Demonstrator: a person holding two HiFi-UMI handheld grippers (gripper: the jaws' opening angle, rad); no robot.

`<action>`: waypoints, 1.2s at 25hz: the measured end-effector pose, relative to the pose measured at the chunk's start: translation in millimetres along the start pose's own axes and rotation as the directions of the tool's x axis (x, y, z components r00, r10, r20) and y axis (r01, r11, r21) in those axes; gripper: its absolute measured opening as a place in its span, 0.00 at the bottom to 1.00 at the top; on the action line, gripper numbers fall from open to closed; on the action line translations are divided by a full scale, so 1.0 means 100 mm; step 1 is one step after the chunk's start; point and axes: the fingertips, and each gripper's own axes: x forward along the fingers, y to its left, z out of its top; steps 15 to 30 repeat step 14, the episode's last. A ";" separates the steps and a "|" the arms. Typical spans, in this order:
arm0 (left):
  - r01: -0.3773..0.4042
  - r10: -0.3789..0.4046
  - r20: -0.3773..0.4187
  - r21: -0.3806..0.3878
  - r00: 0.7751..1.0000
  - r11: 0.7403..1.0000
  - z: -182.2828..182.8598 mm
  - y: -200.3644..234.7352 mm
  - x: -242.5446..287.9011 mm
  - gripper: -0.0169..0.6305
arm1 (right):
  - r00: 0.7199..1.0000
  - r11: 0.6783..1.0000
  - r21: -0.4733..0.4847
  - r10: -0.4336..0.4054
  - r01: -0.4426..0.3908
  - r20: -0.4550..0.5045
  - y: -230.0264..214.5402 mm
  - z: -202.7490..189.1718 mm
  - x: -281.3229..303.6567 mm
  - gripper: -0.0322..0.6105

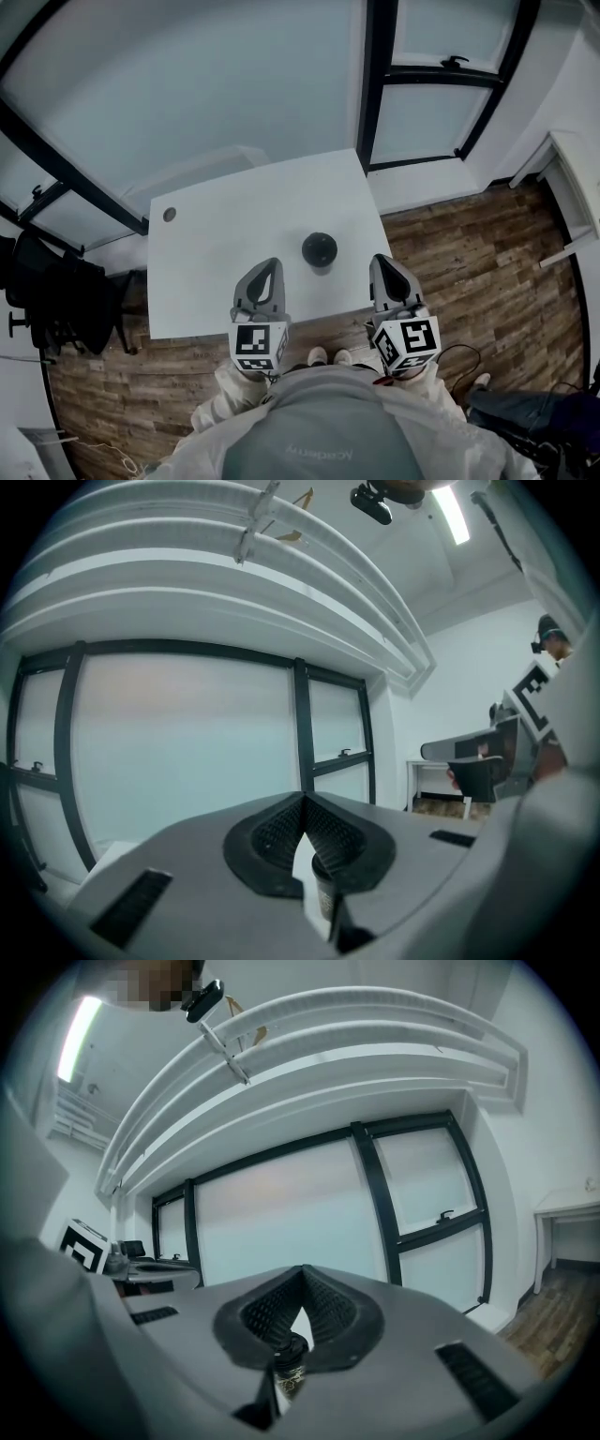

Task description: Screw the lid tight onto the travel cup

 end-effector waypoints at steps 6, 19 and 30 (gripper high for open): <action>0.007 -0.006 -0.029 0.014 1.000 1.000 -0.10 -0.01 -0.05 0.04 | 1.000 1.000 -0.020 0.002 -0.002 -0.006 0.02 -0.03 -0.04 0.08; 0.003 -0.003 -0.066 0.001 0.998 1.000 -0.23 -0.02 -0.17 0.04 | 1.000 0.999 -0.036 0.006 -0.007 -0.030 0.07 -0.09 -0.13 0.08; 0.003 -0.003 -0.066 0.001 0.998 1.000 -0.23 -0.02 -0.17 0.04 | 1.000 0.999 -0.036 0.006 -0.007 -0.030 0.07 -0.09 -0.13 0.08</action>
